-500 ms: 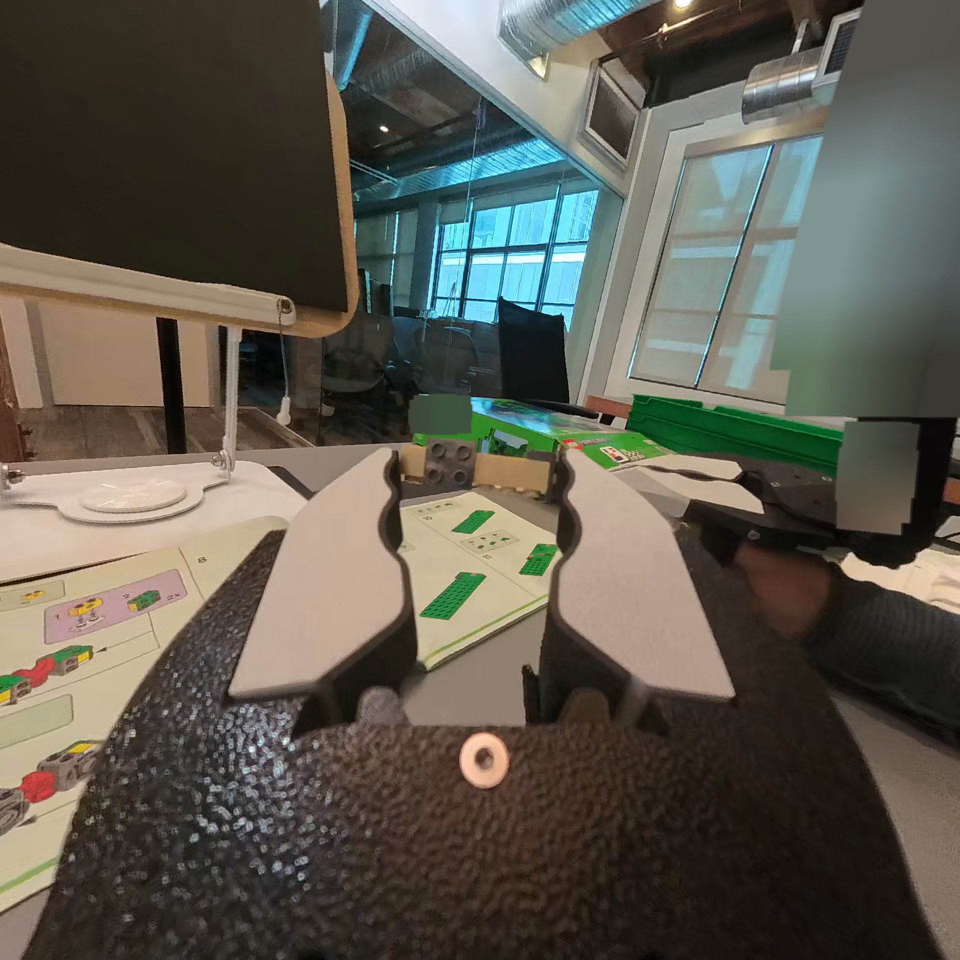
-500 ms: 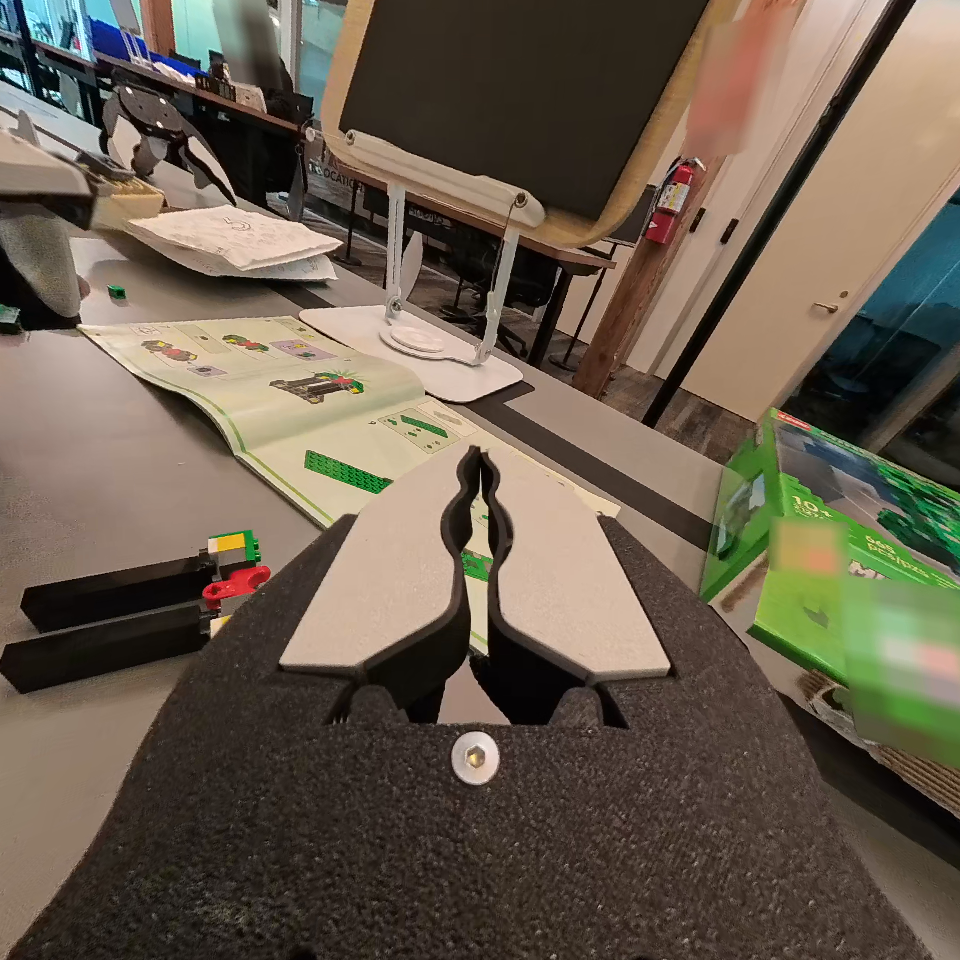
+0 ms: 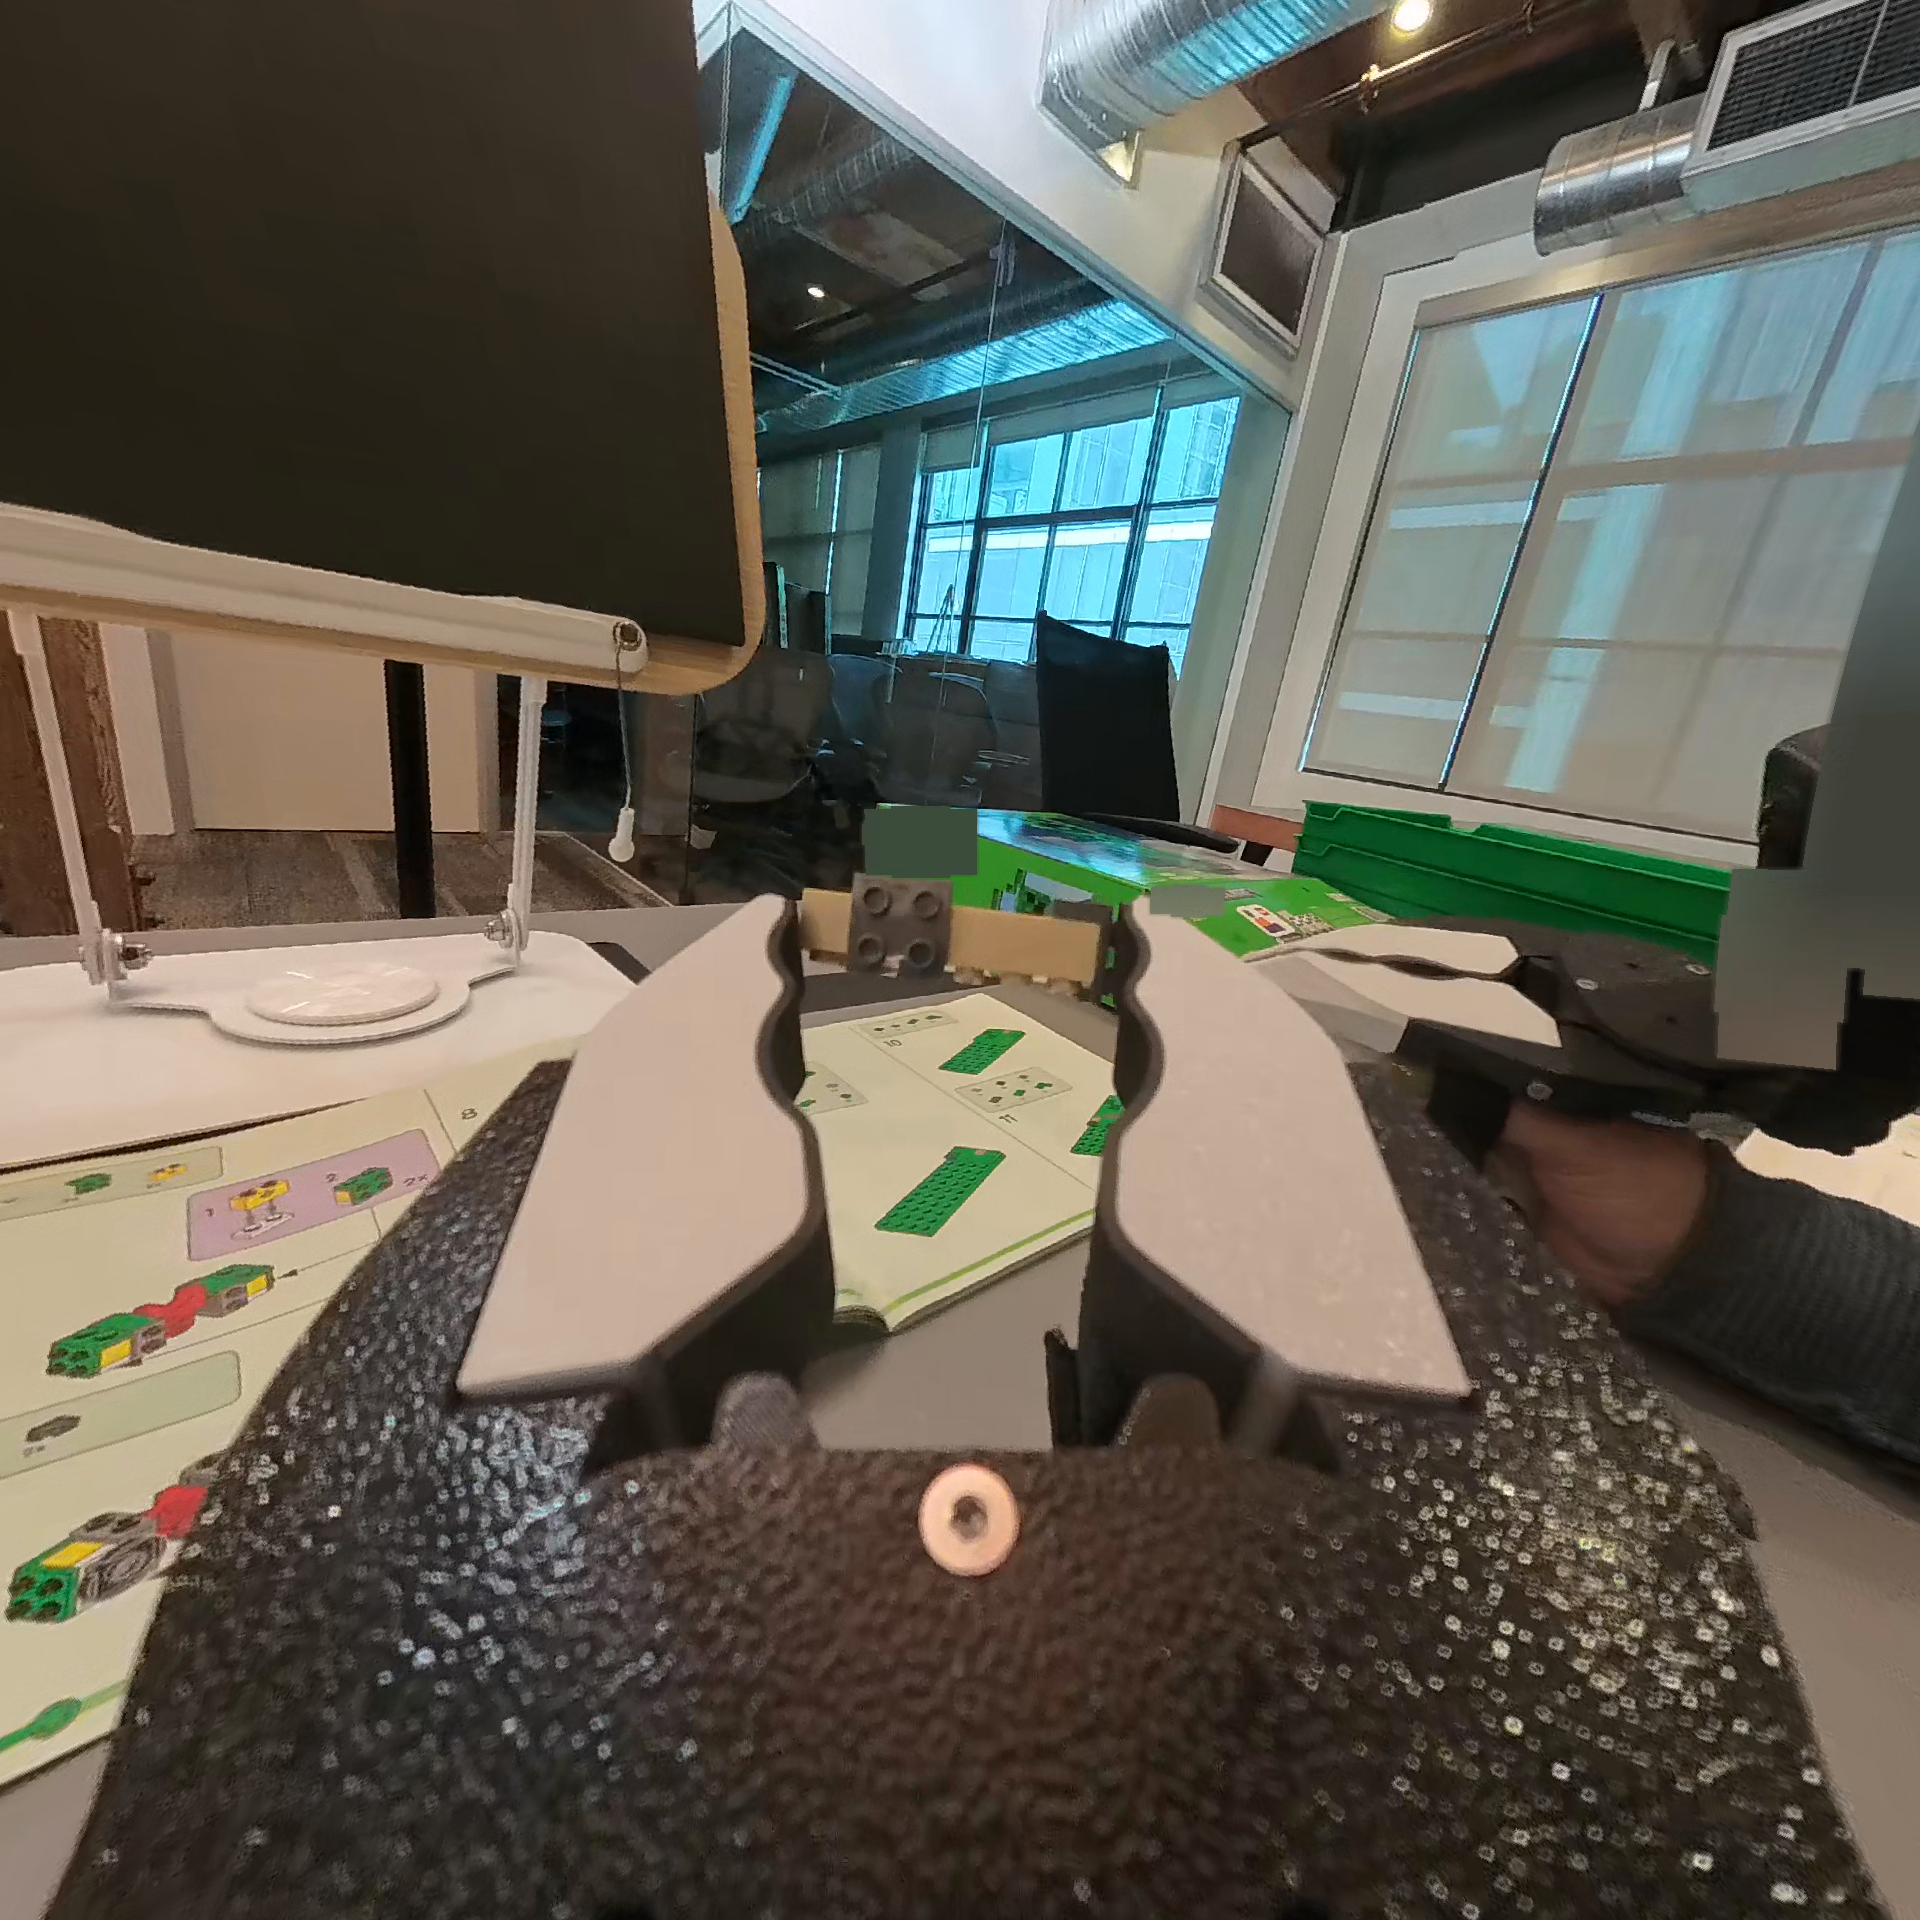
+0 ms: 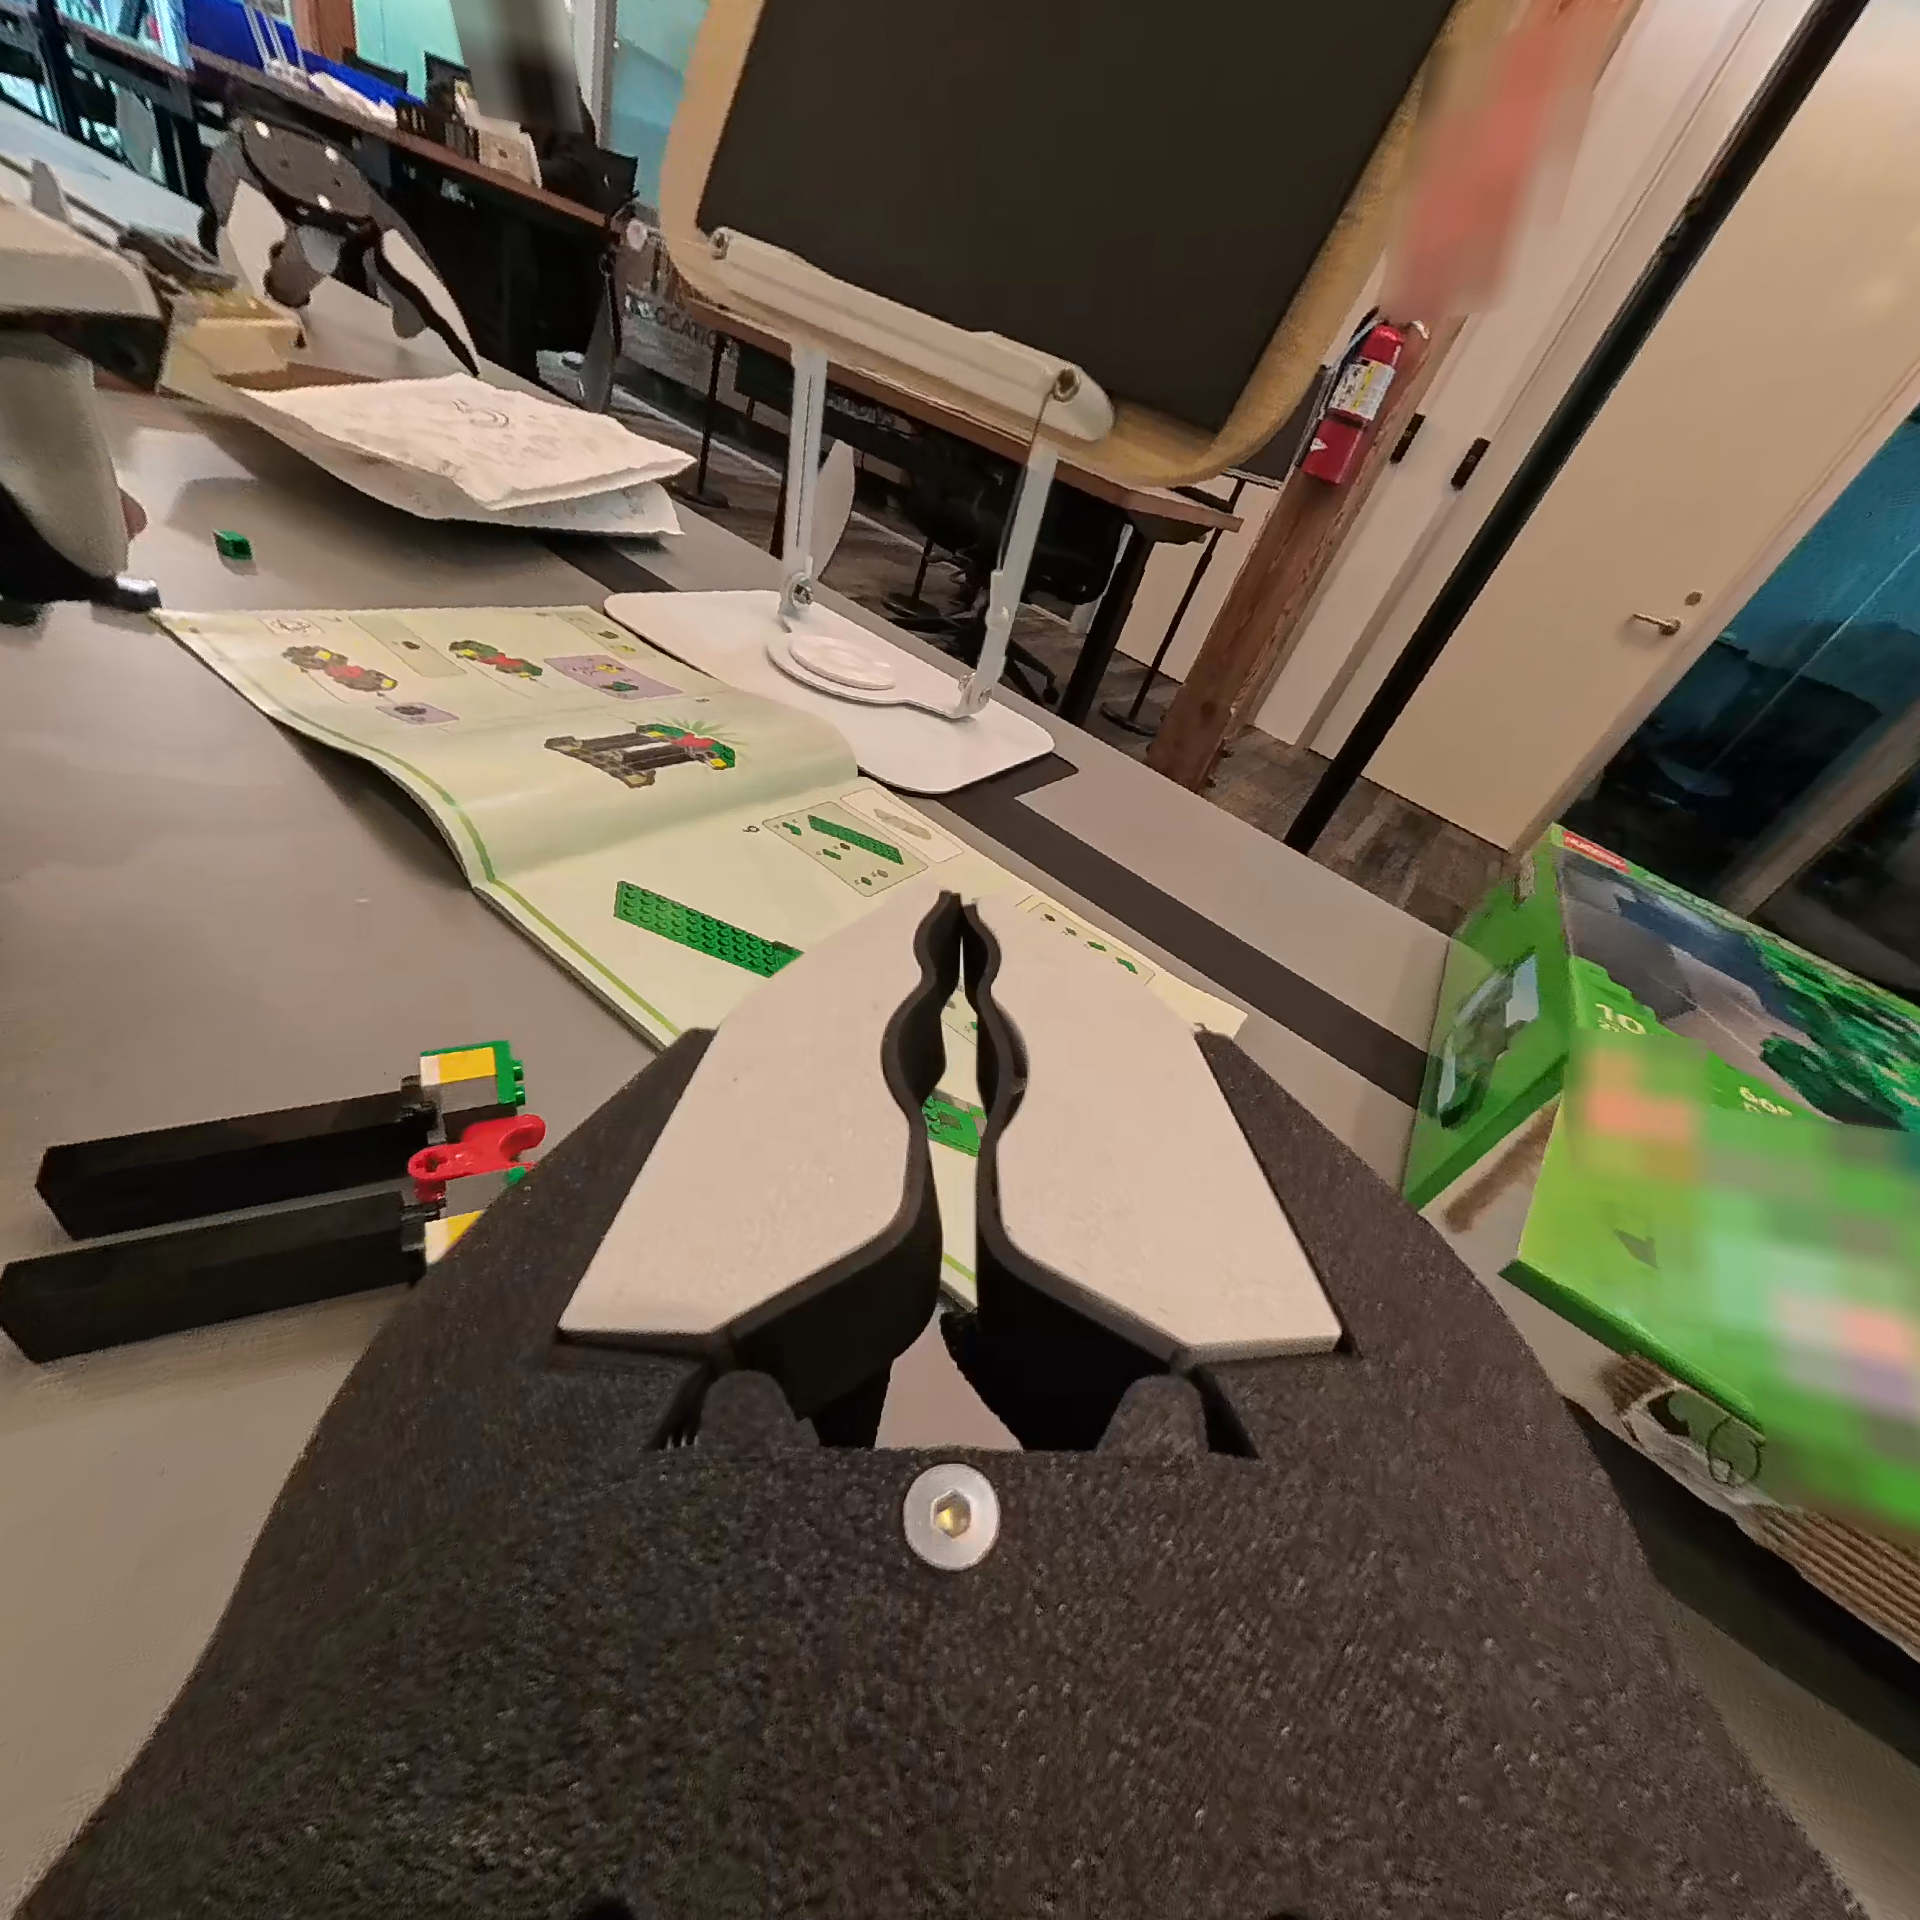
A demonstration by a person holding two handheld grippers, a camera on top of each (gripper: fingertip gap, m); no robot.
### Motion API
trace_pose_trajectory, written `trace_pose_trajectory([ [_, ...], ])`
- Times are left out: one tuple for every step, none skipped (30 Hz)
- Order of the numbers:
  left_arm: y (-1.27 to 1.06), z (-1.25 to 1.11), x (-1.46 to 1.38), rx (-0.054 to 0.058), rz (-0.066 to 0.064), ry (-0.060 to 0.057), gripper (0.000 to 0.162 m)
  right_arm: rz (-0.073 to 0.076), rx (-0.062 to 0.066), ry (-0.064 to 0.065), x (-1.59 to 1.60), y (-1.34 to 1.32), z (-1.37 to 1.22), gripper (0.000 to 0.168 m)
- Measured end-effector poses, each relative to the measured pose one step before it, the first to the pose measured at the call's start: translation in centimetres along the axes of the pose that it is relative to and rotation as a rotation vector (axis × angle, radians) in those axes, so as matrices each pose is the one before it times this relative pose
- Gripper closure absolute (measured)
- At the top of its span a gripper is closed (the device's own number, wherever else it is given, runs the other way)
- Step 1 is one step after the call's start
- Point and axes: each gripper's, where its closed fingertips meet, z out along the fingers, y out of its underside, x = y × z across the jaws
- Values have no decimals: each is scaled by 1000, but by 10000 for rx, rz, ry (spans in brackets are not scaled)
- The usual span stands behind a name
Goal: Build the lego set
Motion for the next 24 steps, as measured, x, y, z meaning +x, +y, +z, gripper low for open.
trace_pose_trajectory([
  [-30, -49, 88, -7, 49, 13, 105, -109, -27, -27, -142, 12, 35, 168],
  [-32, -18, 131, 2, 44, 32, 105, -88, -25, -44, -151, 18, 28, 168],
  [-15, 22, 159, 2, 67, 35, 105, -81, -25, -59, -156, 23, 39, 168],
  [3, 32, 133, -1, 104, 18, 105, -57, -32, -42, -118, 32, 35, 168],
  [39, 45, 120, -8, 133, 6, 105, -45, -34, -53, -132, 36, 45, 168],
  [49, 31, 118, -17, 173, 4, 105, -38, -39, -30, -84, 38, 52, 168],
  [91, 17, 104, -35, 200, -7, 105, -41, -27, -43, -108, 21, 40, 168],
  [46, -10, 86, -13, 196, -32, 105, -51, -23, -40, -97, 15, 43, 168],
  [-20, -47, 128, 28, 170, -26, 105, -40, -21, -14, -52, 20, 26, 168],
  [-94, -66, 149, 51, 191, -7, 105, -26, -11, -11, -40, 15, 23, 168],
  [-101, -77, 56, 34, 208, -52, 105, -1, 5, -5, -1, -17, 13, 168],
  [-21, -35, -76, 0, 149, -113, 105, 11, 10, -14, -3, -16, 26, 168],
  [80, 28, -97, -34, 19, -70, 105, 8, -1, -2, 24, 0, 29, 168],
  [151, 91, -22, -62, -102, 45, 105, 29, 1, 21, 80, 5, 10, 168],
  [133, 113, 49, -55, -145, 121, 105, 31, 37, 25, 80, -60, -6, 168],
  [85, 75, 83, -25, -145, 138, 105, 28, 109, 10, 82, -172, -47, 168],
  [-15, 16, 97, 17, -114, 130, 105, 67, 157, 45, 159, -271, -107, 168],
  [-89, -16, 127, 62, -57, 109, 105, 80, 162, 75, 236, -348, -136, 168],
  [-118, -34, 133, 86, -30, 86, 105, 63, 152, 84, 285, -436, -153, 168],
  [-132, -34, 141, 81, -30, 84, 105, 13, 141, 48, 255, -552, -178, 168],
  [-124, -49, 106, 78, -61, 73, 105, -77, 49, 95, 341, -505, -159, 168],
  [-166, -52, 66, 97, -97, 64, 105, -92, -32, 206, 495, -444, -146, 168],
  [-200, -78, 52, 112, -101, 56, 105, -68, 43, 191, 495, -560, -129, 168],
  [-177, -81, 4, 87, -73, 39, 105, -43, 111, 120, 393, -692, -154, 168],
])
